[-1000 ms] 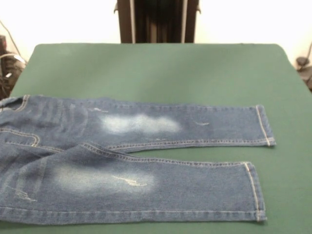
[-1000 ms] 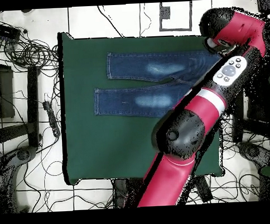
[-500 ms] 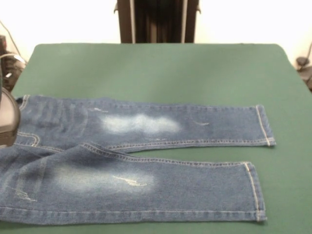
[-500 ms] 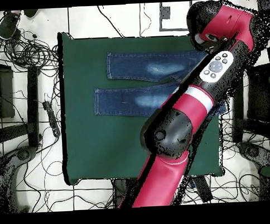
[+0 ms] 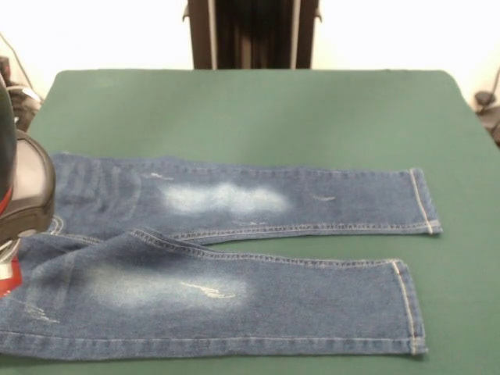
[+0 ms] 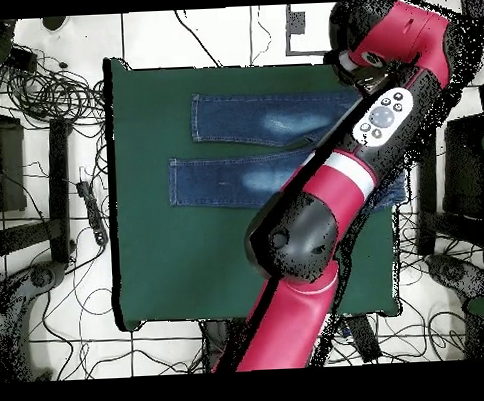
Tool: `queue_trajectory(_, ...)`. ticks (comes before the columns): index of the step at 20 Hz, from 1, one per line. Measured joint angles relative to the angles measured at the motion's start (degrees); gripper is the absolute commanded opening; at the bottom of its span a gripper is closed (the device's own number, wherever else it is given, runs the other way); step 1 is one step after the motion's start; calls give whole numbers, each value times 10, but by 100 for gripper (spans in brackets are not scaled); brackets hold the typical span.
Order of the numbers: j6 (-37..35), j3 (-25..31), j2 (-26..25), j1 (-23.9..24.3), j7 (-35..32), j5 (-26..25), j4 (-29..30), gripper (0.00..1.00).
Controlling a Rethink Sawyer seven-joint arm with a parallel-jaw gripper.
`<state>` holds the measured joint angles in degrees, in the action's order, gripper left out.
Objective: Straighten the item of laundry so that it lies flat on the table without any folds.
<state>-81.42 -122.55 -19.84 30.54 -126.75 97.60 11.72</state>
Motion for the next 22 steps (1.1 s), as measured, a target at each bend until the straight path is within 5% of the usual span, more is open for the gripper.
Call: queue_trajectory(22, -20, 16, 0, -42, -35, 123, 5, 0)
